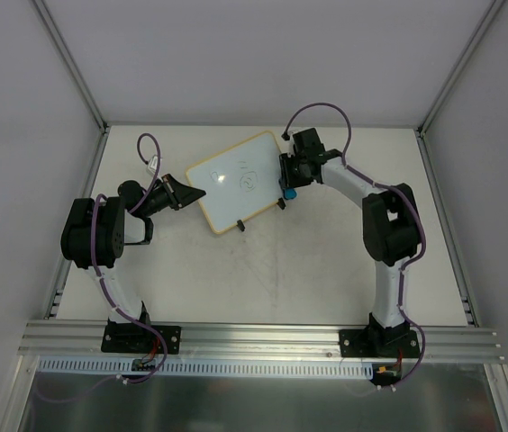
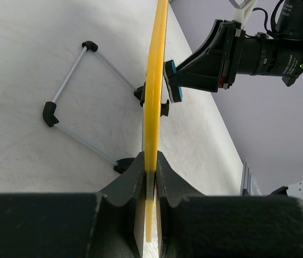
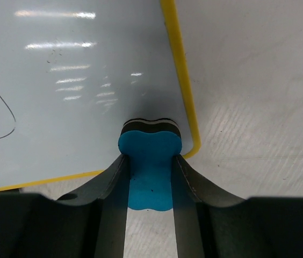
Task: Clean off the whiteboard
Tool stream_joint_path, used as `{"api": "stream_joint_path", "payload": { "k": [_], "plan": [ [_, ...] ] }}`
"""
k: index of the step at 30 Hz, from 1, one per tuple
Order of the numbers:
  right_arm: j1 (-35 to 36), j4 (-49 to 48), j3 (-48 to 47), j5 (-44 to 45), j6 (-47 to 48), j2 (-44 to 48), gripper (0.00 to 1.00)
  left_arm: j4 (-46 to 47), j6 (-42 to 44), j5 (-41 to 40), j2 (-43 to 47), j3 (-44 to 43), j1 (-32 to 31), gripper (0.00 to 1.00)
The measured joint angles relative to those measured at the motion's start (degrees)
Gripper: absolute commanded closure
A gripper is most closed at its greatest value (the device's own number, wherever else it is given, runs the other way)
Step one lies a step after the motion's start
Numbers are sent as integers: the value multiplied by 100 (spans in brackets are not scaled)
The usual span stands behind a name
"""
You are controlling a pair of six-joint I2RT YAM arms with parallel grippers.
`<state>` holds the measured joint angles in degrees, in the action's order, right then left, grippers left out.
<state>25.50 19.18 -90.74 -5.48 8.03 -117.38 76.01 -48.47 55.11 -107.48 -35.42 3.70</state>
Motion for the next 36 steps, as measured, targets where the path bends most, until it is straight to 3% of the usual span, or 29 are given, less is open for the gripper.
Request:
{"api": "stream_joint_path", "payload": {
  "k": [20,28,36],
  "plan": [
    [-190,581,352,-247,129,-11,100,2,4,-2,24,13,0,100],
    [-142,765,435,11,127,564,100,0,2,-2,35,33,0,100],
    [216,15,400,4,289,1222,100,0,2,-2,35,35,0,100]
  ]
}}
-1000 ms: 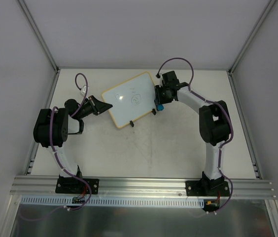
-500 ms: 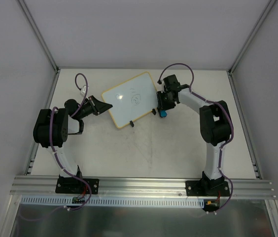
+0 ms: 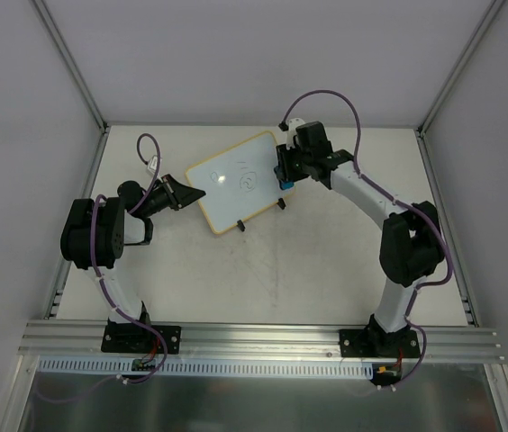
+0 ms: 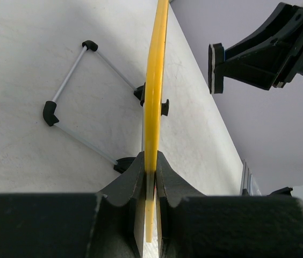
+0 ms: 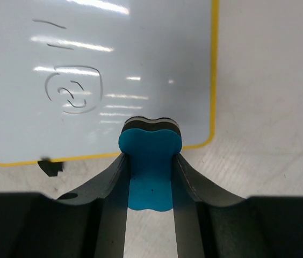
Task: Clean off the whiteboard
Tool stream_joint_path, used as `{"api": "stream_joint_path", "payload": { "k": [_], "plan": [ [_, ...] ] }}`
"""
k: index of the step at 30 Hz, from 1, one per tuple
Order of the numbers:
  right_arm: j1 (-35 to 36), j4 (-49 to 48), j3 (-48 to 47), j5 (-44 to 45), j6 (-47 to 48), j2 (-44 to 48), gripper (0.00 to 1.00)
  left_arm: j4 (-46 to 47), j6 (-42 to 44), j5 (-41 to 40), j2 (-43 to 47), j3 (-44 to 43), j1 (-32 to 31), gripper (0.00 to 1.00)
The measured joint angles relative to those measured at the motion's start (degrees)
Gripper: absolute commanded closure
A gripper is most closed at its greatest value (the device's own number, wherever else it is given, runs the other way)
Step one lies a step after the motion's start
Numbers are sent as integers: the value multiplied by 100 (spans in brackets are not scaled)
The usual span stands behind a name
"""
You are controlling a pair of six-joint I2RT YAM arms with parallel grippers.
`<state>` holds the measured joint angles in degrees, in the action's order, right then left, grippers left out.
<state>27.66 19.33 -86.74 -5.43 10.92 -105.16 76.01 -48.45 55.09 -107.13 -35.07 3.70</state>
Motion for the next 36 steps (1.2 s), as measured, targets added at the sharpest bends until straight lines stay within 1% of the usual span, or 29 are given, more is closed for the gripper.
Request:
{"api": "stream_joint_path", "payload": {
  "k": [4,8,14,20,29,32,36],
  "plan": [
    [74,-990,354,-293,109,-17,100,0,0,2,0,0,0,100],
    [90,-1838,739,-385,140,-164,100,0,0,0,0,0,0,100],
    [177,-2621,850,-404,160,-529,100,0,0,0,0,0,0,100],
    [413,-2964,848,-249,234,-828,100,-2,-2,-2,0,0,0,100],
    [640,-3029,787,184,334,-870,100,-7,2,-15,0,0,9,100],
    [863,-3119,782,352,358,-872,100,-13,4,-15,0,0,11,100],
    [1368,-3237,730,463,376,-909,100,-35,7,-15,0,0,11,100]
  ]
}}
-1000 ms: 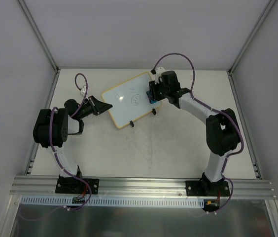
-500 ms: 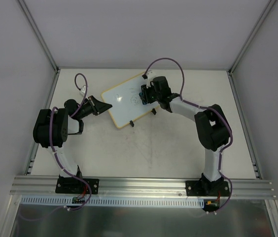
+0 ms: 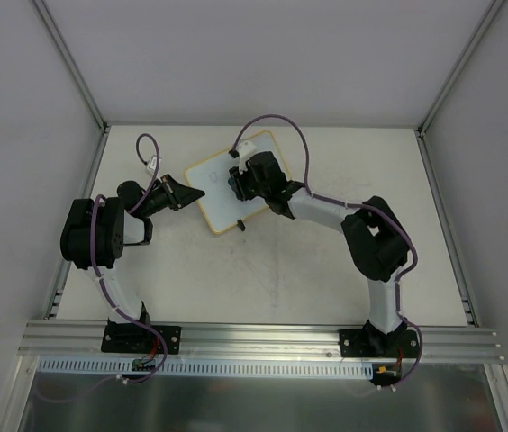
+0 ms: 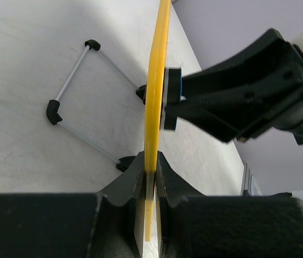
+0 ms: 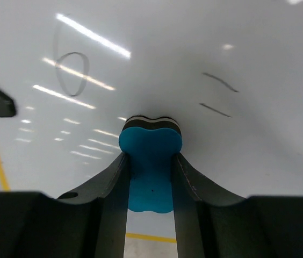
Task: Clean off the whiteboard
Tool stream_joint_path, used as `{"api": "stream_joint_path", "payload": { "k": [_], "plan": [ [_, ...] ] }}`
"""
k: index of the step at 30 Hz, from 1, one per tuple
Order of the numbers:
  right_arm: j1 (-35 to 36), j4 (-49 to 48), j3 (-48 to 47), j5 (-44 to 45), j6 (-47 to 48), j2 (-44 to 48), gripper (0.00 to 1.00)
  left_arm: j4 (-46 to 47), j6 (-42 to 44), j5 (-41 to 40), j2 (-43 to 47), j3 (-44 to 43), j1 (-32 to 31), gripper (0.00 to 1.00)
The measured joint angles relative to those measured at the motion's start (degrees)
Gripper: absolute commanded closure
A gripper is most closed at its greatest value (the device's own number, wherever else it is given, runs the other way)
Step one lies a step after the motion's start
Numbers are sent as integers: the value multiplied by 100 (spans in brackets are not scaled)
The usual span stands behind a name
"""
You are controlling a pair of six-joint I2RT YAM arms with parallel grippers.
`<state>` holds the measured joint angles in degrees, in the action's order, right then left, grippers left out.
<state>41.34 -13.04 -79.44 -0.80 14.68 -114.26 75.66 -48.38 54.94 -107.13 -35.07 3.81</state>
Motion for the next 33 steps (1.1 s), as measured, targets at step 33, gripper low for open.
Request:
{"api": "stream_joint_path", "payload": {
  "k": [33],
  "plan": [
    [-1309,933,-839,-522,-168,-289,100,-42,42,4,44,13,-11,100]
  ]
}}
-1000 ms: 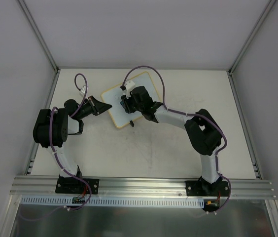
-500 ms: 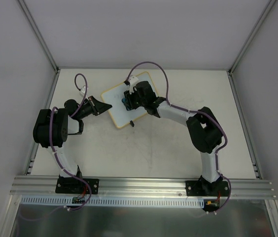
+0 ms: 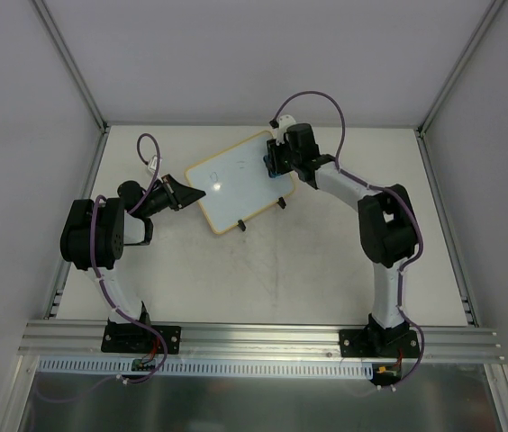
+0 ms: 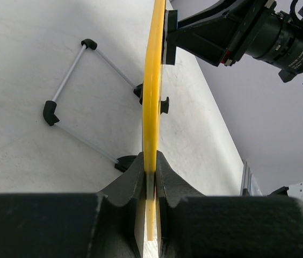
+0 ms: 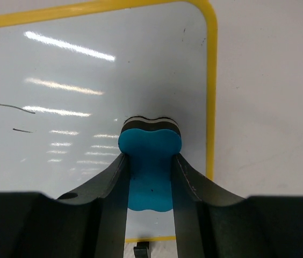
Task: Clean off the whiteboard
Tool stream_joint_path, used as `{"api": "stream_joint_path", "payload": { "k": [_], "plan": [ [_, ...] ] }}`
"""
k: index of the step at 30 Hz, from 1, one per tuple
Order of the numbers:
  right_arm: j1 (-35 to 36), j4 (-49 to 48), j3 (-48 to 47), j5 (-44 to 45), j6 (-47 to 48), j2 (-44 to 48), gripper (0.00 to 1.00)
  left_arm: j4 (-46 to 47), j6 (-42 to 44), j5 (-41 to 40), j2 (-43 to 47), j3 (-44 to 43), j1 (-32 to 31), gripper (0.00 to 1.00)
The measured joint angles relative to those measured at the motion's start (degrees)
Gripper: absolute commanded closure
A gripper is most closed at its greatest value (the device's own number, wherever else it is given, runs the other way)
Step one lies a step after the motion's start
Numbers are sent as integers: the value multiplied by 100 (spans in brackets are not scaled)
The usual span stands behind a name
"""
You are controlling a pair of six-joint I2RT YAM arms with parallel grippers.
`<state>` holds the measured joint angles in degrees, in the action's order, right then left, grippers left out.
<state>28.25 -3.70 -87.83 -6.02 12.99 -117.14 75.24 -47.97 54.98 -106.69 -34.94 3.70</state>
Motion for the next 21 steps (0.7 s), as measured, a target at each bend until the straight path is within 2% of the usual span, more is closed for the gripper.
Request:
{"api": "stream_joint_path", "payload": {
  "k": [12,21],
  "plan": [
    [142,802,-1049,118,168,-407,100,-2,-63,-7,2,4,2,100],
    [927,802,-1224,282,149,-442,100,-28,-59,11,2,17,2,100]
  ]
}}
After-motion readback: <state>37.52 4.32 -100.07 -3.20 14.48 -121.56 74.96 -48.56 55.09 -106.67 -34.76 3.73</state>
